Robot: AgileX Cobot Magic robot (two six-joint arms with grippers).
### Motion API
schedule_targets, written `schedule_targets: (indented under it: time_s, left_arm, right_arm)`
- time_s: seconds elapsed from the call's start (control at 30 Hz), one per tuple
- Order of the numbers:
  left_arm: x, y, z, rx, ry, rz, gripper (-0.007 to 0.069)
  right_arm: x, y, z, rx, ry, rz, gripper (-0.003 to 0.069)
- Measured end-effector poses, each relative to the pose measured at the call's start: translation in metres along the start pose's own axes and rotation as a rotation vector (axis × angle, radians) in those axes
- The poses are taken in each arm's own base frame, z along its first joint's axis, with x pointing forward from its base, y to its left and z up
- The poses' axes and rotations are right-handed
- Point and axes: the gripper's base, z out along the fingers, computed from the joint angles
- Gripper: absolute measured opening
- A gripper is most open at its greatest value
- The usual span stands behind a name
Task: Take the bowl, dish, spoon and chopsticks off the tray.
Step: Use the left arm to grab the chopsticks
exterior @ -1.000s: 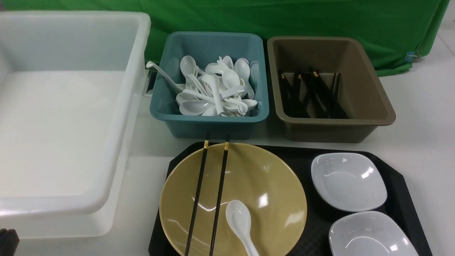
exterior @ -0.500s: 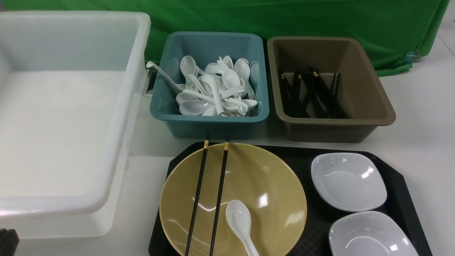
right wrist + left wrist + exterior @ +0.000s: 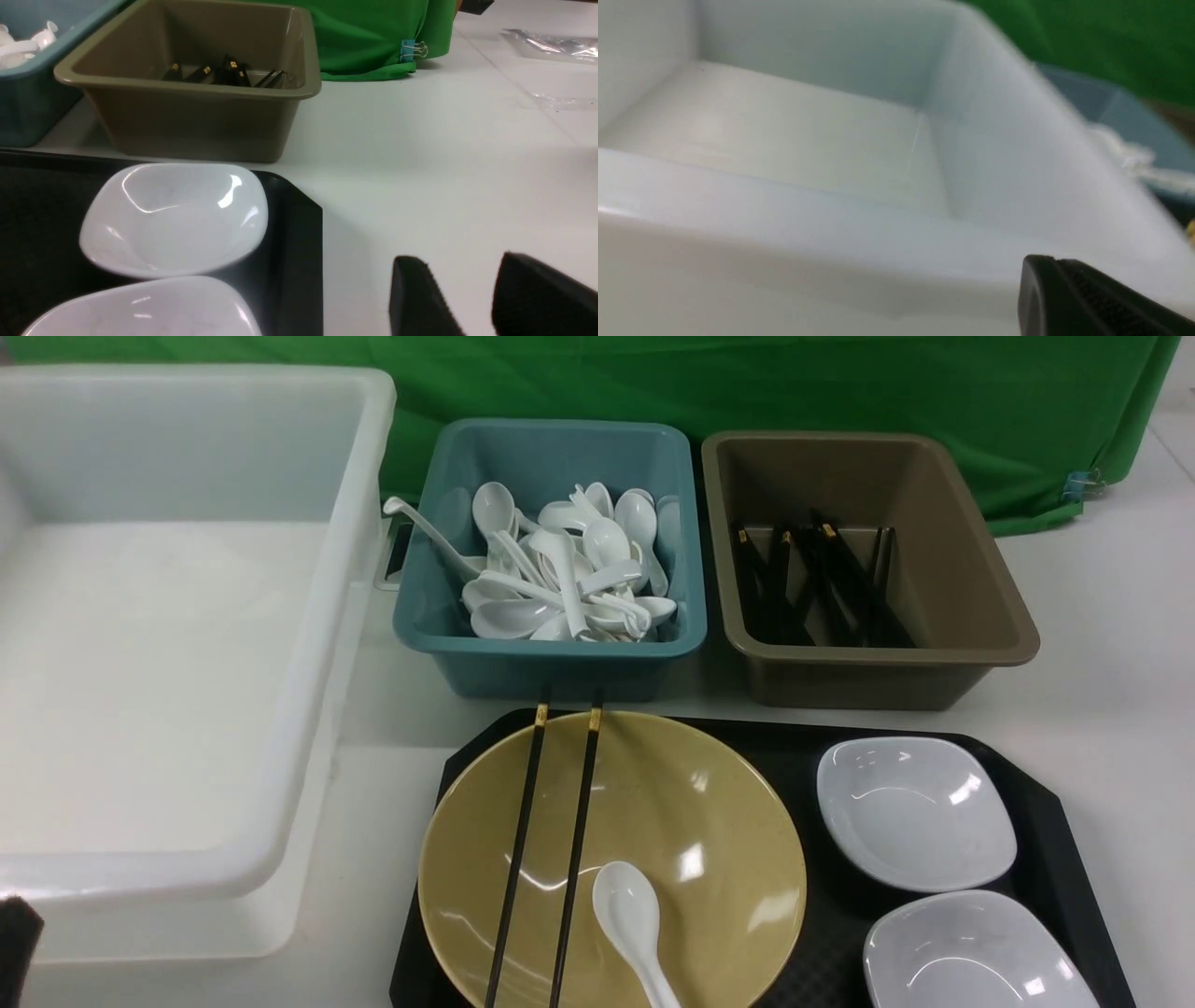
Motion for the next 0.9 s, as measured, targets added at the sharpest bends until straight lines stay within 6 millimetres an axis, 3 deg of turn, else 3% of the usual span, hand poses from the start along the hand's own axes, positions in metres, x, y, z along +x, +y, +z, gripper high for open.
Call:
schedule_targets:
  time_s: [0.3,0.37,0.47,0.53,0.57,0.67,0.77,0.8,0.9]
  left_arm:
    - [-0.042,0.000,-0.010,0.030,-0.478,-0.139,-0.0001]
    - [-0.058,-0.002,-0.020,0.079,-0.664,-0.169,-0.0001]
    - [-0.089,-0.021,-0.029,0.159,-0.700,-0.097,-0.0001]
    - [-0.109,-0.032,-0.036,0.181,-0.681,-0.026,-0.0001]
    - [-0.128,-0.042,-0.038,0.172,-0.620,0.047,-0.0001]
    - [-0.168,-0.057,-0.037,0.126,-0.487,0.093,-0.0003]
    - [-0.189,-0.063,-0.015,0.036,-0.212,0.120,-0.0003]
    - [-0.189,-0.063,-0.009,0.025,-0.179,0.130,-0.0003]
    - [-0.185,-0.063,0.025,-0.042,0.190,0.197,-0.0003]
  right_arm:
    - [-0.001,0.000,0.000,-0.001,-0.006,0.003,0.0242]
    - [-0.008,0.001,0.000,-0.015,-0.088,0.114,0.0242]
    - [-0.020,0.001,-0.002,-0.051,-0.225,0.387,0.0242]
    - [-0.024,0.000,-0.003,-0.068,-0.266,0.495,0.0242]
    - [-0.027,0.000,-0.004,-0.084,-0.293,0.584,0.0242]
    - [-0.028,-0.001,-0.005,-0.096,-0.311,0.643,0.0242]
    - [-0.029,-0.001,-0.005,-0.100,-0.320,0.663,0.0242]
    - [-0.029,-0.001,-0.005,-0.101,-0.321,0.664,0.0242]
    - [-0.030,-0.001,-0.005,-0.103,-0.328,0.669,0.0240]
